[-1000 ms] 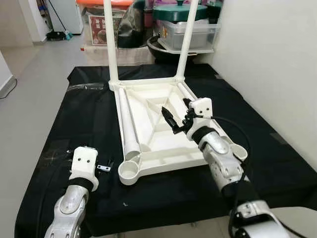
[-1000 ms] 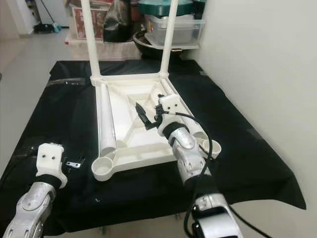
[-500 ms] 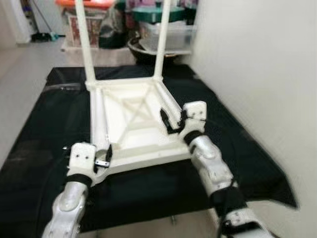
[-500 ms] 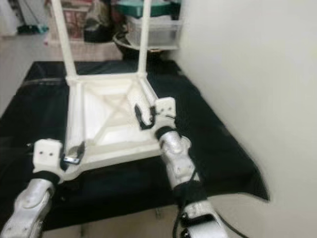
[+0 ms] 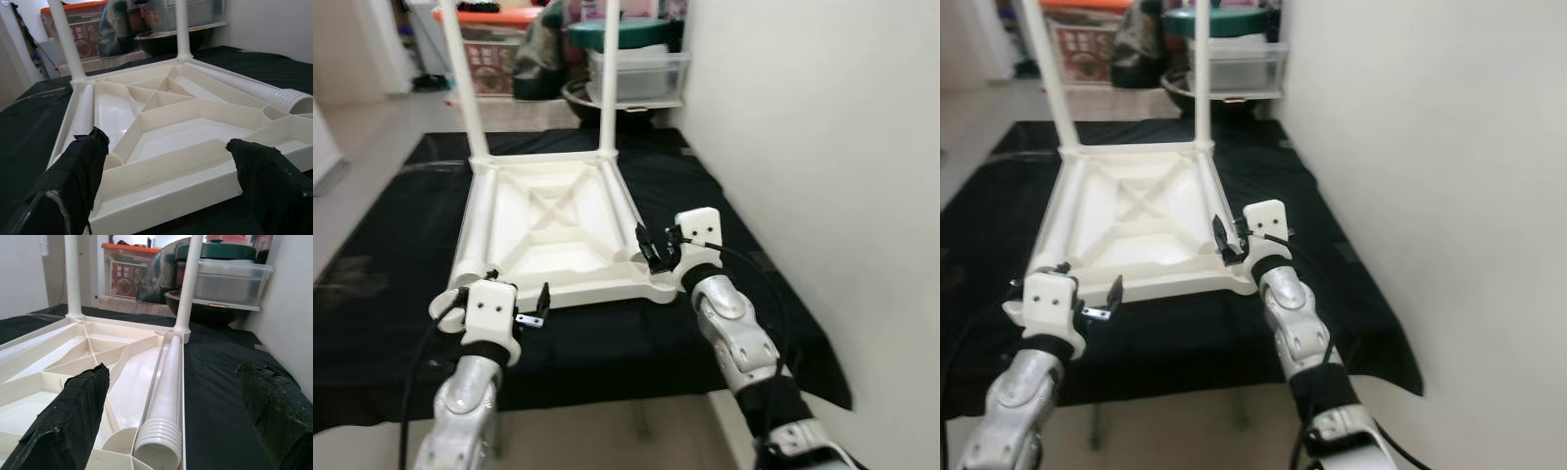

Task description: Building children table

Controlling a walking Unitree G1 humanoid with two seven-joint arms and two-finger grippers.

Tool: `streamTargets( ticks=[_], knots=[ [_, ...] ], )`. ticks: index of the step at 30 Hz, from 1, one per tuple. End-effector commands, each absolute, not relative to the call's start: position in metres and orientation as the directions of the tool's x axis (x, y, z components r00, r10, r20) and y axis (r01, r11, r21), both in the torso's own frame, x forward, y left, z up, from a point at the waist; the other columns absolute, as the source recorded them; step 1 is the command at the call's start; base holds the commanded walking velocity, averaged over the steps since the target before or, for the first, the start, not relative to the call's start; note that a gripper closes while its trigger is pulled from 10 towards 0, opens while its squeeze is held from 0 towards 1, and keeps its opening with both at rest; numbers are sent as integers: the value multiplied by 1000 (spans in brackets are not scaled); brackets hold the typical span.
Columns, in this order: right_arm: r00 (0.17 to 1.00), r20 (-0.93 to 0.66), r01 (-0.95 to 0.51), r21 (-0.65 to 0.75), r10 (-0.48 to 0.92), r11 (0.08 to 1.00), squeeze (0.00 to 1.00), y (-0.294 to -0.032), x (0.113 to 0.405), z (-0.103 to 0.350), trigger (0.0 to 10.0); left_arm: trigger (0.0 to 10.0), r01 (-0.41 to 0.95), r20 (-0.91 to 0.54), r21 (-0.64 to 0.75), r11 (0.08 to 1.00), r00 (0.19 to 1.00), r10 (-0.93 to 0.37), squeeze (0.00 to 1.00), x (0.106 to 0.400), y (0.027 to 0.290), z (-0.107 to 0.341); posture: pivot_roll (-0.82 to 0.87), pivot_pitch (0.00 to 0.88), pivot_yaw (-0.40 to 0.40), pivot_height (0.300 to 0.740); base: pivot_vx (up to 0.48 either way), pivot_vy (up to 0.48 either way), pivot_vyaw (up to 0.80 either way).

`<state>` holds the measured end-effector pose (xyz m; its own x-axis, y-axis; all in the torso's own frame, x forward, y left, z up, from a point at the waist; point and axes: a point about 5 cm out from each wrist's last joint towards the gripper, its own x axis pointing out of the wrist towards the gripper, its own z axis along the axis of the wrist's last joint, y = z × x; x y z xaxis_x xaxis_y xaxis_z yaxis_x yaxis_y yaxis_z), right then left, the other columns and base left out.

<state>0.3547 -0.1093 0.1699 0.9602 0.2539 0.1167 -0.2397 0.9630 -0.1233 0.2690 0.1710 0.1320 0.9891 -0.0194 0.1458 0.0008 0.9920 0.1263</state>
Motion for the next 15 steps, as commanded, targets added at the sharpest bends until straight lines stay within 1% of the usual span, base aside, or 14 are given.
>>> streamTargets(
  ticks=[1,3,7,9,12,15],
  knots=[
    [958,113,-248,-146,265,958,0,-107,353,169,10000,10000,-12,127,127,992,992,-5,0,269,174,128,57,0,-50,740,0,0,800],
    [955,114,-254,-167,275,953,0,-107,352,169,10000,10000,-11,127,126,992,992,-5,0,269,173,128,54,0,-48,740,0,0,800],
    [957,114,-252,-133,267,959,0,-108,350,168,10000,10000,-9,128,121,993,992,-7,0,269,170,128,55,0,-46,740,0,0,800],
    [965,107,-230,-102,240,968,0,-111,351,167,10000,10000,-9,133,123,992,991,-7,0,270,170,129,55,0,-46,740,0,0,0],
    [969,101,-216,-100,226,971,0,-111,353,167,10000,10000,-13,135,119,993,991,-3,0,270,170,129,54,0,-45,740,0,0,0],
    [970,101,-212,-103,222,972,0,-111,353,167,10000,10000,-19,137,111,994,991,4,0,270,172,129,56,0,-46,740,307,0,0]
  ],
)
